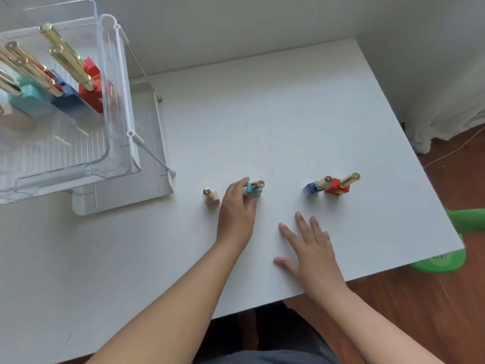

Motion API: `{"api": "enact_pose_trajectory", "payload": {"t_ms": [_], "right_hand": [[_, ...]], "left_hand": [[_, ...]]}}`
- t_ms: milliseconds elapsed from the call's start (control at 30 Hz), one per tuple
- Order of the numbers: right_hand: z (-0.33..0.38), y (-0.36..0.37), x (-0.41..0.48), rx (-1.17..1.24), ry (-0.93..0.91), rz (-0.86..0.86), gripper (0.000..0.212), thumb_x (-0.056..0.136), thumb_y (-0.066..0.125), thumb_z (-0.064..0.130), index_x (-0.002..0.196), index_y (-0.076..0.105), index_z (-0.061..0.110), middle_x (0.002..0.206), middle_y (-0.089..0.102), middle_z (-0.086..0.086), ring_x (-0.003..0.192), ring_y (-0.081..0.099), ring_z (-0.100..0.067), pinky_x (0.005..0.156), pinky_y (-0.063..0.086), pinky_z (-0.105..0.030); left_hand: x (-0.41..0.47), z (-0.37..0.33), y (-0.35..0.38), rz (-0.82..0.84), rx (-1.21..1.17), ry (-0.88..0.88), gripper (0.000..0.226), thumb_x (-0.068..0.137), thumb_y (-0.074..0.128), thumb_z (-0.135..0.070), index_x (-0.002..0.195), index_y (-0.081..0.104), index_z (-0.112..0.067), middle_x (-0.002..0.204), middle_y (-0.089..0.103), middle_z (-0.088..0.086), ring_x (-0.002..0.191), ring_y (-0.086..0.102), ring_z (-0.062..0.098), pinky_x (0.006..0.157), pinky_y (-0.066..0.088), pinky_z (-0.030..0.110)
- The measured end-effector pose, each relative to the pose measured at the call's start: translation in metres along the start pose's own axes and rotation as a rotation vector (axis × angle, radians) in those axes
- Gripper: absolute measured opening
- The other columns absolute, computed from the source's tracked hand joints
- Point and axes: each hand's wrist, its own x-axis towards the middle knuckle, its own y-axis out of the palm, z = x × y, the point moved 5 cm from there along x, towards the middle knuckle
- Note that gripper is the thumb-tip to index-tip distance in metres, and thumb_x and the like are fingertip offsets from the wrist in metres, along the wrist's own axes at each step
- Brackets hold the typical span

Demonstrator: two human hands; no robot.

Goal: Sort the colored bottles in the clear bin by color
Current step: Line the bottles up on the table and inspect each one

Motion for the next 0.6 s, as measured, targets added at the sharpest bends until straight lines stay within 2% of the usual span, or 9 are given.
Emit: {"api": "enact_pose_trajectory", "payload": {"t_ms": [133,233,333,400,500,600], "right_hand": [[0.003,-0.007,0.000,-0.005,-0.009,0.022,0.071,0.087,0.045,0.062,0.149,0.017,0.040,0.162,-0.002,0.001,0.148,-0.004,-0.027,0.118,0.011,-0.046],[0.009,-0.031,0.005,0.259,0.003,-0.041,0.064,0.086,0.057,0.054,0.142,0.040,0.028,0.154,0.030,0.000,0.143,0.021,-0.022,0.113,0.027,-0.034],[0.017,-0.070,0.012,0.638,0.000,-0.173,0.052,0.084,0.066,0.042,0.132,0.051,0.027,0.132,0.051,0.008,0.120,0.047,-0.009,0.097,0.040,-0.021],[0.027,-0.096,0.016,0.812,-0.030,-0.198,0.050,0.084,0.068,0.036,0.131,0.050,0.032,0.124,0.053,0.014,0.109,0.051,-0.001,0.085,0.043,-0.013],[0.045,-0.124,0.019,0.956,-0.117,-0.134,0.044,0.089,0.065,0.028,0.129,0.052,0.038,0.121,0.057,0.020,0.110,0.053,0.005,0.080,0.045,-0.007],[0.060,-0.139,0.018,0.955,-0.204,-0.127,0.028,0.094,0.058,0.018,0.117,0.064,0.032,0.110,0.067,0.020,0.101,0.058,0.010,0.082,0.044,-0.003]], "left_hand": [[0.000,0.001,-0.001,-0.005,-0.039,-0.014,0.014,0.093,0.062,-0.019,0.106,0.061,-0.022,0.105,0.057,-0.011,0.089,0.060,0.001,0.079,0.047,0.019],[-0.008,-0.001,-0.004,0.043,-0.037,-0.012,0.011,0.090,0.065,-0.026,0.099,0.061,-0.030,0.102,0.058,-0.014,0.083,0.058,-0.001,0.070,0.045,0.012],[-0.019,-0.010,-0.011,0.073,-0.076,0.013,0.014,0.084,0.070,-0.030,0.092,0.061,-0.037,0.098,0.062,-0.015,0.086,0.060,0.000,0.071,0.050,0.013],[-0.025,-0.016,-0.018,0.095,-0.119,0.020,0.015,0.080,0.073,-0.030,0.089,0.062,-0.036,0.096,0.065,-0.013,0.088,0.063,0.001,0.074,0.052,0.015],[-0.034,-0.026,-0.030,0.141,-0.152,0.037,0.019,0.077,0.073,-0.022,0.090,0.065,-0.033,0.096,0.067,-0.010,0.086,0.066,0.000,0.076,0.053,0.015],[-0.040,-0.034,-0.043,0.170,-0.161,0.042,0.023,0.077,0.073,-0.014,0.090,0.067,-0.031,0.094,0.066,-0.010,0.084,0.065,0.001,0.074,0.050,0.011]]}}
